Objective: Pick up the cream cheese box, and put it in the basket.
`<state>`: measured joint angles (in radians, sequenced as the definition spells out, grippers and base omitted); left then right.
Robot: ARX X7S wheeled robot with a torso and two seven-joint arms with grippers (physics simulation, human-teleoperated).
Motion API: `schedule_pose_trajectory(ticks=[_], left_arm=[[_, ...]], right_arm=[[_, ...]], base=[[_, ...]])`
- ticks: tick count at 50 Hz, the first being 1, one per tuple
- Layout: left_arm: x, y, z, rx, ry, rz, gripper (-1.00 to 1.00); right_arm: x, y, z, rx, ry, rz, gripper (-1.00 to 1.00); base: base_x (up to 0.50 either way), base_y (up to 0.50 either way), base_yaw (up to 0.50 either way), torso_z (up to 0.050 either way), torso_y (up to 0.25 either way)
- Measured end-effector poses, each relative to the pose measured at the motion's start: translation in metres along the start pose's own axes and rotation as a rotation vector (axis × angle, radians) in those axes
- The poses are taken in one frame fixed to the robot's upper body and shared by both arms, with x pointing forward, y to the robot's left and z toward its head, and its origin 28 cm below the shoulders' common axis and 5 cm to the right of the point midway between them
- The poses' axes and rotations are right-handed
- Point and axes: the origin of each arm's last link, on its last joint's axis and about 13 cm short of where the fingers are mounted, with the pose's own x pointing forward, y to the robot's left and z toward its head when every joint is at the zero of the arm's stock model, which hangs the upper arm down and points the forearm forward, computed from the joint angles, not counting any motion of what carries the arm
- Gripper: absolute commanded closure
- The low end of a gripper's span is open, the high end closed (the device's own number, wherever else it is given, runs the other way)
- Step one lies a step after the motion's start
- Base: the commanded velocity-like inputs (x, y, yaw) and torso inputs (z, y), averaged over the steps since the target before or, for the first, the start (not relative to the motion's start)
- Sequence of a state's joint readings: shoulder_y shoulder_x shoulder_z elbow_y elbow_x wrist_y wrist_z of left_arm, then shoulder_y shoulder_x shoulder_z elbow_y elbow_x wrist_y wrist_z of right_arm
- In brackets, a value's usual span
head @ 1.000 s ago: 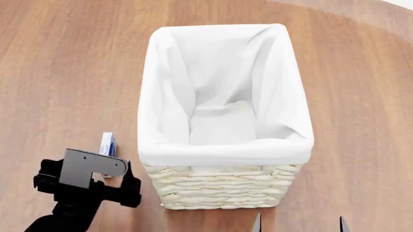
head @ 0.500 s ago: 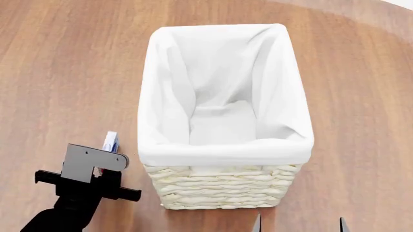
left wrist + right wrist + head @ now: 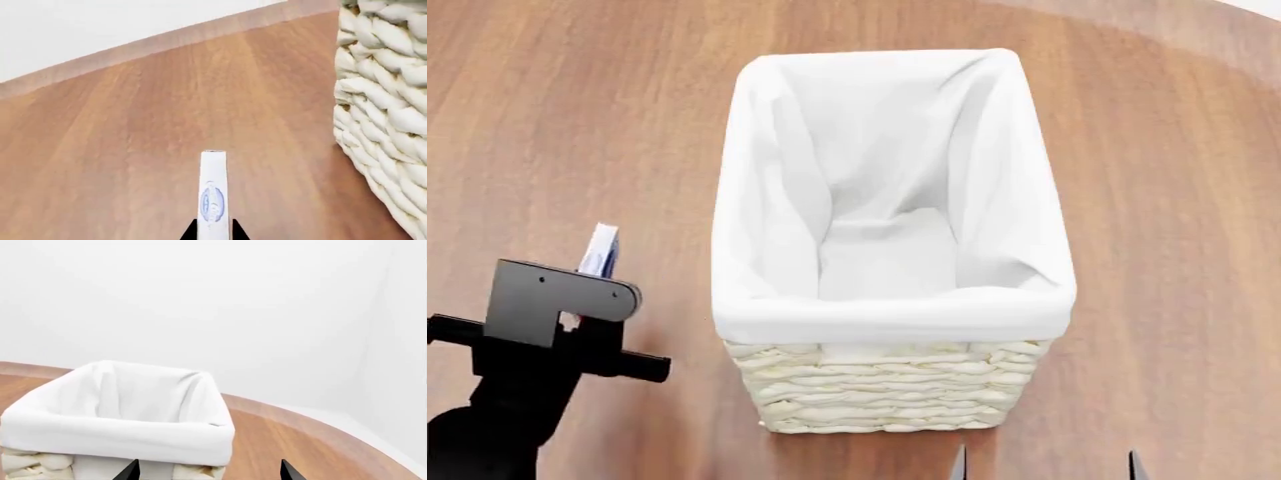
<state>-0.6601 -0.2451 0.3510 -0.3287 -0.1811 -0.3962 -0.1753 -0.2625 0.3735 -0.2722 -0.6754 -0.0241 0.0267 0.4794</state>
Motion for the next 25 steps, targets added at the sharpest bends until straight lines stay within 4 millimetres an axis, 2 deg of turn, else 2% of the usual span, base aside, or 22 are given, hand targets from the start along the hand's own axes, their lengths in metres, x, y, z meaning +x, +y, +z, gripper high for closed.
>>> schedule_pose_trajectory(ticks=[7, 15, 25], left_arm=[[-0.022, 0.022, 0.043, 0.042, -0.069, -0.017, 1.00], [-0.050, 0.044, 0.106, 0.115, -0.144, -0.067, 1.00], [-0.089, 0.053, 0.177, 0.199, -0.234, -0.131, 1.00]], right_arm=[[0.000, 0.000, 0.000, -0.001, 0.001, -0.002, -1.00], [0.001, 0.001, 0.000, -0.005, 0.001, -0.002, -1.00], [0.000, 0.002, -0.001, -0.009, 0.002, 0.002, -1.00]], base=[[0.00, 0.00, 0.00, 0.000, 0.000], [0.00, 0.00, 0.00, 0.000, 0.000], [0.00, 0.00, 0.00, 0.000, 0.002]])
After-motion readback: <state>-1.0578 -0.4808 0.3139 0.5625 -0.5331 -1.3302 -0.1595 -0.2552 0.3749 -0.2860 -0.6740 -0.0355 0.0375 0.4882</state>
